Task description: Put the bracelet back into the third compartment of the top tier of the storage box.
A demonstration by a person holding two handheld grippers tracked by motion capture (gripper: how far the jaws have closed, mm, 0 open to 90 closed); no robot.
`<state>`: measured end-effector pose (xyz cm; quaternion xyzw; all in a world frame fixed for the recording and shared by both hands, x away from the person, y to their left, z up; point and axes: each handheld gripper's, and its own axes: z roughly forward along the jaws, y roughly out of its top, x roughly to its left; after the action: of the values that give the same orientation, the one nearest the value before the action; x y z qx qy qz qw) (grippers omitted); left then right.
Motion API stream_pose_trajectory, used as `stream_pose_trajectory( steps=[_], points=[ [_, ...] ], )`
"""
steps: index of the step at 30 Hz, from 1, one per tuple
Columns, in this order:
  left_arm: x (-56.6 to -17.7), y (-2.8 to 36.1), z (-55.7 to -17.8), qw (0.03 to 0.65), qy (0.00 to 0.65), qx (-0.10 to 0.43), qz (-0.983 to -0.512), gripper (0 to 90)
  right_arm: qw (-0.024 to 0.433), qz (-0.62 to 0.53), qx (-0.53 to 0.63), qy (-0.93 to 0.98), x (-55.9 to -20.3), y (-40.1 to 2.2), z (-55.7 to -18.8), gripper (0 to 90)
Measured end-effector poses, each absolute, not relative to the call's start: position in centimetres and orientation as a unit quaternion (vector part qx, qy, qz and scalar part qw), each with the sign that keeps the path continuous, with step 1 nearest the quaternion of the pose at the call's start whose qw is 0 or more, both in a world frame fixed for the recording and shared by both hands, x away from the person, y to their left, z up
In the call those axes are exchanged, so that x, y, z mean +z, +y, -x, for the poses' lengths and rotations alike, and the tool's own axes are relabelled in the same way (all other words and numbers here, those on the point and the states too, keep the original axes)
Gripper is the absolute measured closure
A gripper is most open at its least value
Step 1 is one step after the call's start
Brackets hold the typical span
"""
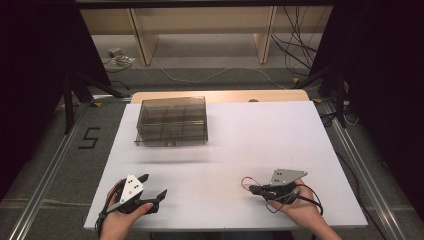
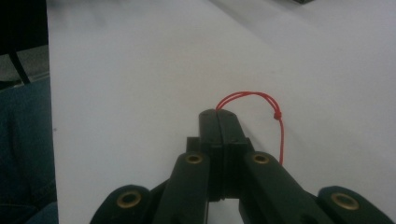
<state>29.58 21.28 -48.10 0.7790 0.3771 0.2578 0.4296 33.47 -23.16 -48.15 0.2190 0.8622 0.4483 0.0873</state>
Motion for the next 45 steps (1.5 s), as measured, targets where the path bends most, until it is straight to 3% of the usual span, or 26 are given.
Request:
stream_pose_trajectory(
  steps=[45],
  points=[
    [-48.3,20.8,-29.4,0.428,0.367,0.256,-0.786,18.7,0.130,-0.227,0.487,0.833,-45.3,-21.6,-36.1,90.0]
  ],
)
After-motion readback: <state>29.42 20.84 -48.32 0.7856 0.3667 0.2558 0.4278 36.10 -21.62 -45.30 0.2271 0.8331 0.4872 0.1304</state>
